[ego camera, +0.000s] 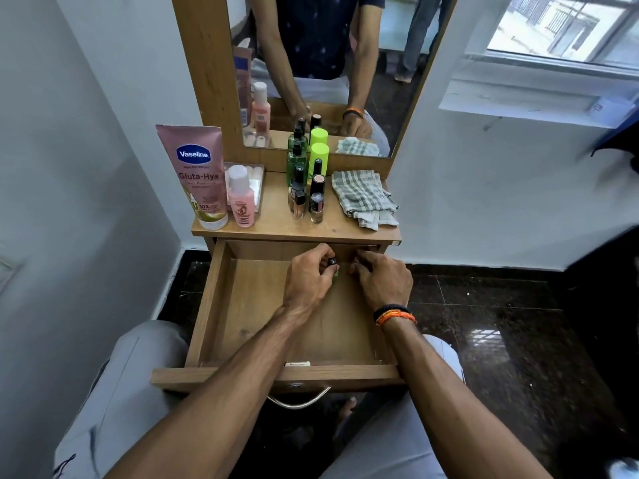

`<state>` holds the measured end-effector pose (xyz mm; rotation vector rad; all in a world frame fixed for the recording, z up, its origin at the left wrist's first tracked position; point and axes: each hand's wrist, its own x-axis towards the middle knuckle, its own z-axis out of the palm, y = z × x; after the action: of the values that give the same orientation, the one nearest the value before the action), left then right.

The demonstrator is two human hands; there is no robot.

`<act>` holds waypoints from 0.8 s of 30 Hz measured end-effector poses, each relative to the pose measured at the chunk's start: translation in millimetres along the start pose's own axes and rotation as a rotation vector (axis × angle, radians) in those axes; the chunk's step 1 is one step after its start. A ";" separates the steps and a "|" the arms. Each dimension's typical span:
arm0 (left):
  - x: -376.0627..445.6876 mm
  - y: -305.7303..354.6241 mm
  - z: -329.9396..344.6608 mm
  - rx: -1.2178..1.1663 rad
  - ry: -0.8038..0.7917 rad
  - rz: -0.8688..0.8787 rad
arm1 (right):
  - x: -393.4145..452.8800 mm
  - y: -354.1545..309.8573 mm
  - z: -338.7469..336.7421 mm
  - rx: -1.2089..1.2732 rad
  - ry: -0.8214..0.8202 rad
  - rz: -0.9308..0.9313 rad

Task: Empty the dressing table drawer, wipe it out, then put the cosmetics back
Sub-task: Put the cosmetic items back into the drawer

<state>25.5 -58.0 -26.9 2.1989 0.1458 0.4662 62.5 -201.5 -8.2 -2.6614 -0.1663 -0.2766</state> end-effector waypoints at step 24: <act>15.4 1.0 17.1 -0.010 -0.103 -0.198 | -2.3 7.0 2.8 -0.008 -0.031 -0.059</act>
<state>46.2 -67.2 -31.4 2.1665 0.3012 0.2425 61.8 -206.6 -14.2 -2.6731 -0.2539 -0.2549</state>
